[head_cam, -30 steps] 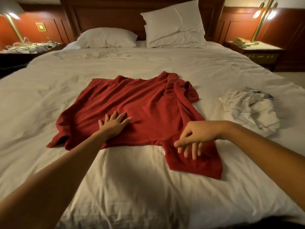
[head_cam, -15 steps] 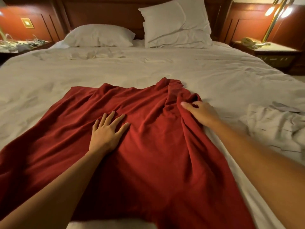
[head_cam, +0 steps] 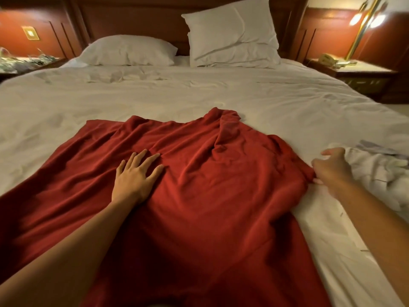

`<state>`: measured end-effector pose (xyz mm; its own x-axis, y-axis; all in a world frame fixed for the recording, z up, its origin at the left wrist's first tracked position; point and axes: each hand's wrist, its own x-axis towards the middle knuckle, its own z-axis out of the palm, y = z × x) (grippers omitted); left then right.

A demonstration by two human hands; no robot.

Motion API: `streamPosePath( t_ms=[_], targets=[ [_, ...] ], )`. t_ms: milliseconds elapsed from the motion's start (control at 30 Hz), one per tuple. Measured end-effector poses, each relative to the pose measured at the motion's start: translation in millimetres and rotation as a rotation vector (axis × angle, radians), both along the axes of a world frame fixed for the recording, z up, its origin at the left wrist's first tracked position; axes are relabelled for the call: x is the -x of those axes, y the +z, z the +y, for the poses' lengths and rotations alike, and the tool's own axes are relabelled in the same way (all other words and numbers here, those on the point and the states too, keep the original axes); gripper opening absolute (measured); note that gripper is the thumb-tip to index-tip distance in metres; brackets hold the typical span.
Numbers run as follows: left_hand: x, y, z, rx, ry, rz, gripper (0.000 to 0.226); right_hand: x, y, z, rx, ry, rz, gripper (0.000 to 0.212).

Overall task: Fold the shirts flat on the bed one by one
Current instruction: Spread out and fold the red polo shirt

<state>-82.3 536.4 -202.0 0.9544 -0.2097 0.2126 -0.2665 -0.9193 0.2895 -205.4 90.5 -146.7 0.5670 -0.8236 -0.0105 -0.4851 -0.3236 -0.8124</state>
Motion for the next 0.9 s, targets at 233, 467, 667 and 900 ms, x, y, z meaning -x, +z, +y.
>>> streamPosePath(
  t_ms=[233, 467, 667, 900],
  targets=[
    [4.6, 4.0, -1.5, 0.007, 0.000, 0.002, 0.058, -30.6, 9.2, 37.7, 0.317, 0.351, 0.263, 0.076],
    [0.9, 0.8, -0.8, 0.008, 0.002, -0.004, 0.057, -36.4, 0.8, -3.1, 0.527, 0.436, 0.296, 0.033],
    [2.8, 2.9, -0.7, 0.012, 0.002, 0.002, 0.057, 20.6, 1.0, 15.0, 0.592, 0.230, 0.065, 0.054],
    [55.8, 9.8, 10.4, 0.082, 0.003, 0.143, 0.059, 130.2, -0.5, 123.3, 0.069, 0.311, 0.037, 0.066]
  ],
)
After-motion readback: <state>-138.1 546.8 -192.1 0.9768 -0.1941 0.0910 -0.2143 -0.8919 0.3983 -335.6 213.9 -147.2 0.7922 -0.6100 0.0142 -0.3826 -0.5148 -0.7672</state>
